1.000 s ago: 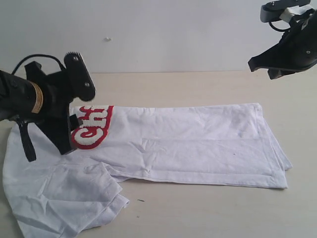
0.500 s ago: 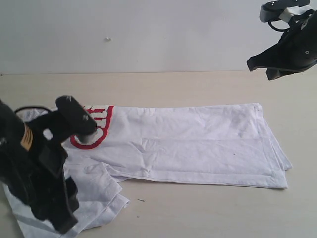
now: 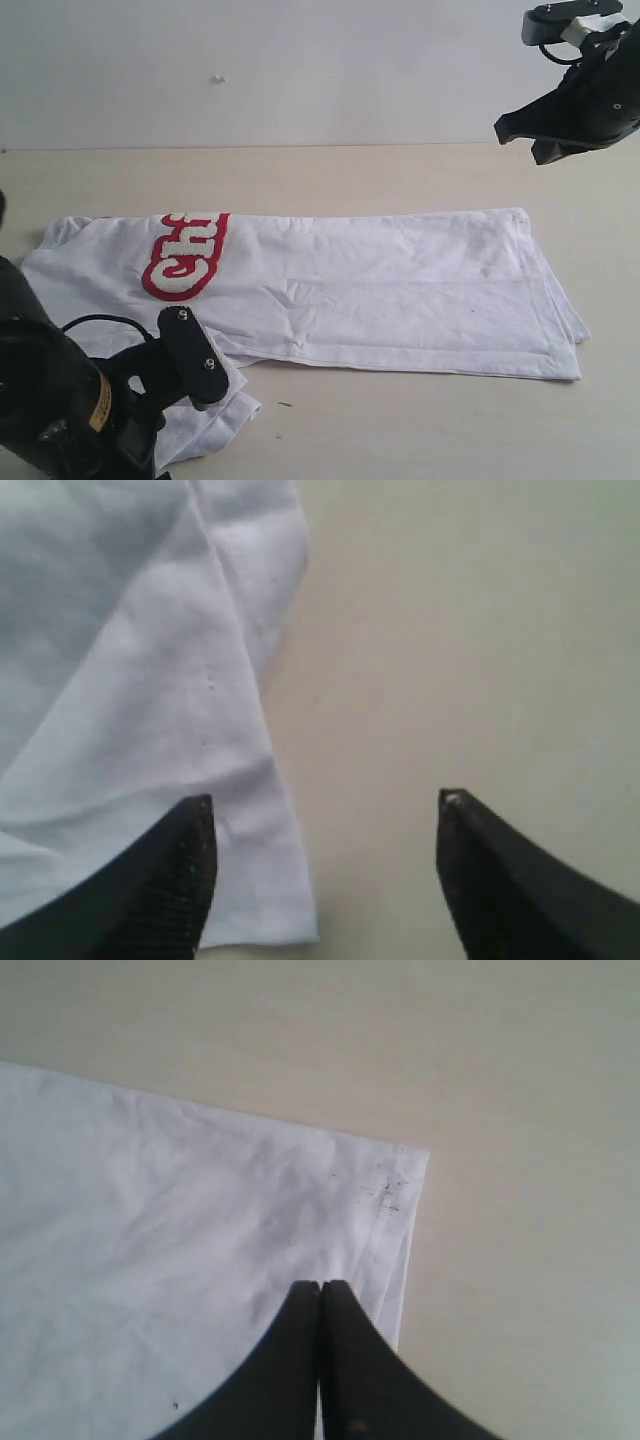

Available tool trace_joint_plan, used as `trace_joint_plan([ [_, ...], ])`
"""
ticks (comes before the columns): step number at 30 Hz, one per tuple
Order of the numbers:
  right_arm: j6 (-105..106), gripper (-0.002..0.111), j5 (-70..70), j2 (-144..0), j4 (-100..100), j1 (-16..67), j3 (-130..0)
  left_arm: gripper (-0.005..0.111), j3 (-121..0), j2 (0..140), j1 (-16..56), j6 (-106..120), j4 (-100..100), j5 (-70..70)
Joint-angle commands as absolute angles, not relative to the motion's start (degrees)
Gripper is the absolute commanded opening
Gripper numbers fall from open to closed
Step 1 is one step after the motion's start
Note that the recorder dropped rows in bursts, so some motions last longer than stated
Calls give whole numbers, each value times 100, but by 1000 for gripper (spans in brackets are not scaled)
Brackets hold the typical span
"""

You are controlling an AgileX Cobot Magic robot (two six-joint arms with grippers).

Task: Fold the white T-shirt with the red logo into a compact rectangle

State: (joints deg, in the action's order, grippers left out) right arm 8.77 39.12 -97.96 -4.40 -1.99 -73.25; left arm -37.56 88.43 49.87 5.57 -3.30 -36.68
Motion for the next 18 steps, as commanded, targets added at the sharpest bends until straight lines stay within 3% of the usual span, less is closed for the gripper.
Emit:
trace_joint_plan([
  [1, 934, 0, 3882, -9734, -450, -197, -7296, 63, -3730, 9333, 5032, -521, -1449, -3554],
  [18, 934, 0, 3882, -9734, -450, -197, -7296, 62, -3821, 9590, 5086, -917, -1470, -3283],
])
